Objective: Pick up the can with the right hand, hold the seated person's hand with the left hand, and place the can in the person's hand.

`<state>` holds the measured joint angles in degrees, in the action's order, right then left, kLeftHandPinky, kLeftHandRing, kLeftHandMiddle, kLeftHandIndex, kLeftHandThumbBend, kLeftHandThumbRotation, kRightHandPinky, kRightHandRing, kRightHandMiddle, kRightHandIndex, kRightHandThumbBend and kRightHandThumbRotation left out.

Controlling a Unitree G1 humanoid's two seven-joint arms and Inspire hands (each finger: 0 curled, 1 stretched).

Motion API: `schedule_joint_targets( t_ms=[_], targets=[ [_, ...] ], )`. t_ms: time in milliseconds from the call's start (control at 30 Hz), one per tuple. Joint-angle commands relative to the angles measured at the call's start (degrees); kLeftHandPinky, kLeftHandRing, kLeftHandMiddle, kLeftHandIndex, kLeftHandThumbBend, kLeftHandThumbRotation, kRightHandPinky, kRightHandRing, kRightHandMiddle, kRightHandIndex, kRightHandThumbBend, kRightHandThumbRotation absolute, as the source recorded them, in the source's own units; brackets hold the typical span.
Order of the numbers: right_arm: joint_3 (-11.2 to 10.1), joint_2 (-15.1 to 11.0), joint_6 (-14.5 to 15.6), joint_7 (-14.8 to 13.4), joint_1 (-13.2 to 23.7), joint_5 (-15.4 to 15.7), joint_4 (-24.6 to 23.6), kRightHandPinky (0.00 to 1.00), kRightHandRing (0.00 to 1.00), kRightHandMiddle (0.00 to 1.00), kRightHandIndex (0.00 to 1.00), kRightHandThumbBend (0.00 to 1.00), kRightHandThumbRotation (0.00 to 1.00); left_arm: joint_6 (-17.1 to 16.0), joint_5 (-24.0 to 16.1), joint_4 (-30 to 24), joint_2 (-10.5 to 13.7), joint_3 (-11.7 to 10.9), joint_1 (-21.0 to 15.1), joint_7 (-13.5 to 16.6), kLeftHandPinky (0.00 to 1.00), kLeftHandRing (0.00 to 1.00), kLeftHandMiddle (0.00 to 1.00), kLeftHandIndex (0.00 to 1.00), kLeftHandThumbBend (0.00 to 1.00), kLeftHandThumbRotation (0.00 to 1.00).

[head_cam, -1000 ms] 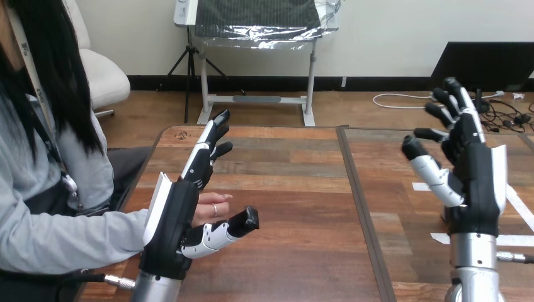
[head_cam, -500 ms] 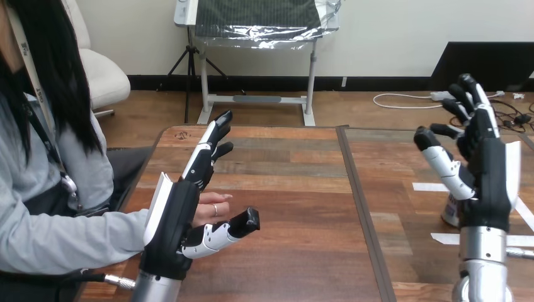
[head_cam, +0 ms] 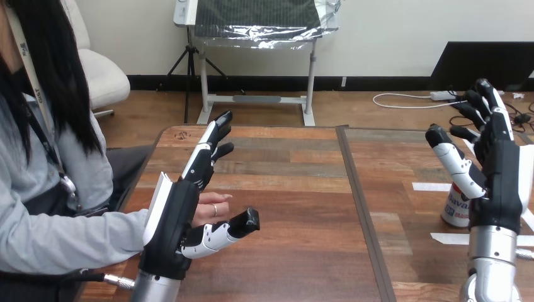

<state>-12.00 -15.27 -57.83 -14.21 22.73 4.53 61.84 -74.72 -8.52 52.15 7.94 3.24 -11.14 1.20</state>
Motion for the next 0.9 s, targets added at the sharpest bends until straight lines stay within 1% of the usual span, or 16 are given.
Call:
schedule_joint_targets(
  t_ms=[0,300,500,667,867],
  targets=[
    [0.0,-1.3,0.6,-1.3,4.5,0.8,0.3,0.73,0.86,0.88,0.91,1.00,0.59,-0.3,1.1,-0.5,0.1,-1.1,-2.1,-0.2,0.88,0.95,0.97,0.94,1.00,0.72],
    [0.4,-2.4,1.6,-3.8,4.6,2.5,0.7,0.74,0.86,0.88,0.92,1.00,0.61,-0.1,1.3,-0.7,0.1,-1.3,-1.9,-0.4,0.89,0.96,0.98,0.94,1.00,0.72],
    [0.0,-2.6,2.6,-3.5,4.7,1.6,0.9,0.75,0.86,0.88,0.92,1.00,0.59,0.1,1.4,-0.9,0.1,-1.3,-1.7,-0.4,0.89,0.96,0.98,0.94,1.00,0.72],
    [-0.3,-2.9,3.8,-4.2,4.8,1.4,0.9,0.78,0.87,0.88,0.92,1.00,0.58,0.1,1.4,-0.9,0.2,-1.3,-1.7,-0.5,0.89,0.95,0.98,0.94,1.00,0.72],
    [-0.3,-3.4,4.8,-5.1,4.7,1.8,0.8,0.81,0.87,0.88,0.92,1.00,0.58,-0.1,2.8,-0.7,0.3,-0.9,-1.7,-1.8,0.89,0.96,0.98,0.94,1.00,0.72]
  ],
)
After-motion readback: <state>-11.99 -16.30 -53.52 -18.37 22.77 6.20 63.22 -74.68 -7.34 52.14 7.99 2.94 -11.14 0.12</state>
